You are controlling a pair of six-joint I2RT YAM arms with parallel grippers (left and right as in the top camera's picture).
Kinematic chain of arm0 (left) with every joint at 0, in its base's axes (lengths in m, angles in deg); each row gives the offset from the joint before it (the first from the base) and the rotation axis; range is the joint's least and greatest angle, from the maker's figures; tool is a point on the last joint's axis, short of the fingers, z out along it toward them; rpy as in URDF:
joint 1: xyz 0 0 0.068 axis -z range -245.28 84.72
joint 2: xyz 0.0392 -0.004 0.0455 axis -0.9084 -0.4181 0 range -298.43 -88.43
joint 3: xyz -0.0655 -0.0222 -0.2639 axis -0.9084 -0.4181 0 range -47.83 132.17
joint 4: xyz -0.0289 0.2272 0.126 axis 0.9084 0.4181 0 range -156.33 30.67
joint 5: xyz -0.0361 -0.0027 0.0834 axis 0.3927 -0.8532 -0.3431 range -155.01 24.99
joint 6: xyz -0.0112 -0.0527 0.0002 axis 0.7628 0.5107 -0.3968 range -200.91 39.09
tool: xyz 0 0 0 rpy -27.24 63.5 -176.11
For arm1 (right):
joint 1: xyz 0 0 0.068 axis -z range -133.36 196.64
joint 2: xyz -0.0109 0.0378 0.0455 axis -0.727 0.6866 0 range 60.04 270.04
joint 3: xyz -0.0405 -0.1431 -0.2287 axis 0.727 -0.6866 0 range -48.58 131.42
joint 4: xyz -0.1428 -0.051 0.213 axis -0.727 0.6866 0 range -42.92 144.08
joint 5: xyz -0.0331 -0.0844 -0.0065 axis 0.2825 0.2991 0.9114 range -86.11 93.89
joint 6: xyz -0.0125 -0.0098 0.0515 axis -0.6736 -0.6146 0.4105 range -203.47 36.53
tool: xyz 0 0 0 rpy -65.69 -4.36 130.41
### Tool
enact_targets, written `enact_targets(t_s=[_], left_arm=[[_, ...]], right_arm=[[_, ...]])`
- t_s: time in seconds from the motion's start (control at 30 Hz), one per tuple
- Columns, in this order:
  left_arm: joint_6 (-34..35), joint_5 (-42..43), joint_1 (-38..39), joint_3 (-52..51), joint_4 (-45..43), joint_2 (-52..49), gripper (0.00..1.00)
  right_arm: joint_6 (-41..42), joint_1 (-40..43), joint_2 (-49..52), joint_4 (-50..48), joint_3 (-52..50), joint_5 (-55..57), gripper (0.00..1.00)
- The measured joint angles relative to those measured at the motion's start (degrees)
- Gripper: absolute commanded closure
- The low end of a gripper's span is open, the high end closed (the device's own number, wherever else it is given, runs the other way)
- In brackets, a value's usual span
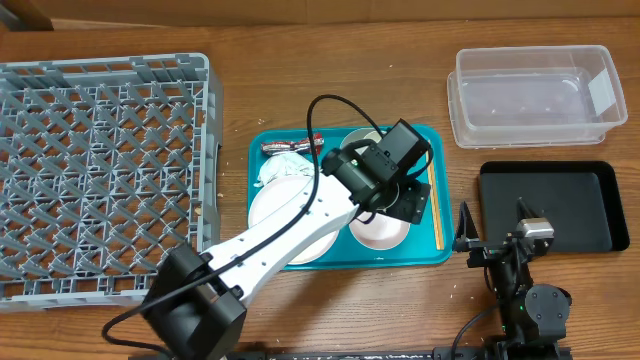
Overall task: Sort waste into correct bins and load items into the dishwasher
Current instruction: 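Reach the left gripper to the pink bowl on the tray and grasp it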
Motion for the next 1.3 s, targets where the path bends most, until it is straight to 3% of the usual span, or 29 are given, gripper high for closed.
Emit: enact_targets(t_s=[0.2,0.37,0.53,0.8,1.13,1.3], left_arm=[[0.7,-3.7,2.7,0.0,-0.5,-4.6,0.46],[1.4,-4.5,5.0,0.0,-0.1,-7.0,0.46],[1.8,-4.6,5.9,0.0,2.1,-8.8,0.55],[2.8,-4.6,7.1,0.0,2.8,-10.9,0.54],[4.1,-5.9,9.0,0.0,3.6,-11.8,0.66],[5.2,-8.1,9.0,0.0,3.8,-11.8,0.76]], right_arm=[[0.0,0.0,0.0,0.0,0.0,0.0,0.01],[0.0,0.0,0.0,0.0,0.0,0.0,0.00],[0.0,0.0,0.0,0.0,0.0,0.0,0.00],[0.0,0.0,0.0,0.0,0.0,0.0,0.00],[0.0,0.0,0.0,0.0,0.0,0.0,0.00],[0.0,0.0,0.0,0.0,0.0,0.0,0.00]])
